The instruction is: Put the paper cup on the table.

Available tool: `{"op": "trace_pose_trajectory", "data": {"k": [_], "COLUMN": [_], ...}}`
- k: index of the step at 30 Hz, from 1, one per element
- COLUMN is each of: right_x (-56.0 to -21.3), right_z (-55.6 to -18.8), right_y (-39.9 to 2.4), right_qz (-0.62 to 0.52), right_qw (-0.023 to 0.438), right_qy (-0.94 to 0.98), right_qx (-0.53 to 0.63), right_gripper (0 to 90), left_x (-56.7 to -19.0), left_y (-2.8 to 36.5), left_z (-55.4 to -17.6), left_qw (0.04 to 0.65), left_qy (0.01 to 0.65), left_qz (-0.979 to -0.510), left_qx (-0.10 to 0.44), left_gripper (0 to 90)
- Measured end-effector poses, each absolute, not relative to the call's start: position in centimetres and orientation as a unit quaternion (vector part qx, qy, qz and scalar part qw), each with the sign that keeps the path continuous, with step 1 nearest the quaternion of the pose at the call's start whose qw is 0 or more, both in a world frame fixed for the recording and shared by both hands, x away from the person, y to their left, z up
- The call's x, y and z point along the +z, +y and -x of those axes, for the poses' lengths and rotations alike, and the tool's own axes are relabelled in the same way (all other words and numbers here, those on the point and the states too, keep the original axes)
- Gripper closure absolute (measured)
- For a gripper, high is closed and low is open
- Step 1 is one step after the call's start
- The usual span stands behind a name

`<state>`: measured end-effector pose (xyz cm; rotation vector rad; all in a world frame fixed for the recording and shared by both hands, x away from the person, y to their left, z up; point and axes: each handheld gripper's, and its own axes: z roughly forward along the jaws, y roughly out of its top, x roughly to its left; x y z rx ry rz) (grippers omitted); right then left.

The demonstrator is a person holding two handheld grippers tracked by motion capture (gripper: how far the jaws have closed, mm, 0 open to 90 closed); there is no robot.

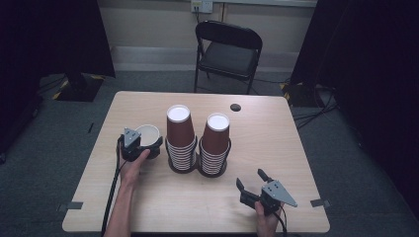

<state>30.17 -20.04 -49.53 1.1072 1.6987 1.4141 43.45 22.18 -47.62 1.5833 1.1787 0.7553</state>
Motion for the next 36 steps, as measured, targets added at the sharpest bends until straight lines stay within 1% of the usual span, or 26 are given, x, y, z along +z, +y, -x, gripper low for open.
{"op": "trace_pose_trajectory", "data": {"k": [5,10,20,26,36], "right_x": [-49.5,-49.5,-49.5,-49.5,-49.5], "right_z": [-30.2,-30.2,-30.2,-30.2,-30.1], "right_y": [-20.1,-20.1,-20.1,-20.1,-20.2], "right_qz": [-0.424,-0.423,-0.422,-0.423,-0.423], "right_qw": [0.327,0.327,0.326,0.326,0.325], "right_qy": [0.649,0.649,0.649,0.647,0.647], "right_qx": [0.541,0.541,0.542,0.544,0.545], "right_gripper": [14.0,14.1,14.2,14.2,14.2], "left_x": [-48.1,-48.4,-49.0,-49.5,-49.7], "left_y": [22.3,22.0,22.0,22.1,22.4], "left_z": [-43.6,-43.6,-43.7,-43.8,-43.1], "left_qw": [0.476,0.453,0.406,0.383,0.386], "left_qy": [0.497,0.501,0.508,0.516,0.516], "left_qz": [-0.666,-0.678,-0.707,-0.718,-0.714], "left_qx": [0.288,0.291,0.279,0.267,0.272], "left_gripper": [8.8,11.0,15.0,15.6,15.6]}}
